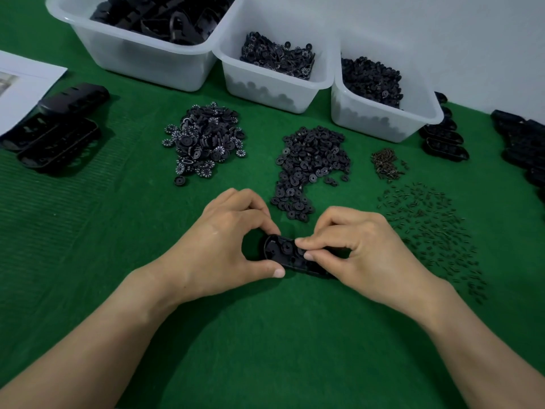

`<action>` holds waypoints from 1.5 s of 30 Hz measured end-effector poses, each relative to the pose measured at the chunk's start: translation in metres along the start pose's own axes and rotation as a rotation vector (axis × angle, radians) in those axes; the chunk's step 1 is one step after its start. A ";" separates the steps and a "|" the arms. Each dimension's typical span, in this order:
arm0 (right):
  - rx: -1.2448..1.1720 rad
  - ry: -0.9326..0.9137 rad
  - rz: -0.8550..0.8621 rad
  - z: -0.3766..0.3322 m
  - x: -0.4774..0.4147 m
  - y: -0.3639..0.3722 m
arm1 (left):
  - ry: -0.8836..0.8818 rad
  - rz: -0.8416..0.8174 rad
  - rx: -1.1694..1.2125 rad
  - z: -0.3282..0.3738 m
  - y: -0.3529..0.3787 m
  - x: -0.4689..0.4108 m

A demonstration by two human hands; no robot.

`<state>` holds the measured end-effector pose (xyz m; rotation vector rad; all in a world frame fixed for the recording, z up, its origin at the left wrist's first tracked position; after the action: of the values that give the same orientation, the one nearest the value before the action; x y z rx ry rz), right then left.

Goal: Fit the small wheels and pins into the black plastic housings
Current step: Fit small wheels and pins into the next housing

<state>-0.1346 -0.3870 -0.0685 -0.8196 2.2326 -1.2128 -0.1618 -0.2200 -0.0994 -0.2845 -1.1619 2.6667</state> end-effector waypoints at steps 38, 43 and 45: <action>-0.057 0.322 0.082 0.028 -0.011 0.002 | 0.013 0.009 0.004 -0.002 0.001 0.000; -0.030 0.317 0.092 0.027 -0.015 0.004 | 0.014 0.016 0.000 -0.002 0.001 0.000; -0.082 0.320 0.103 0.028 -0.013 0.000 | 0.013 0.015 0.008 -0.002 0.001 0.000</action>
<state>-0.1073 -0.3939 -0.0813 -0.5632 2.5594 -1.2853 -0.1615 -0.2190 -0.1010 -0.3094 -1.1490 2.6776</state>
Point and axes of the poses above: each hand's wrist, its own x-axis away from the middle knuckle, its own y-axis out of the palm, z = x × y, the point moved 4 cm from there along -x, towards the middle knuckle
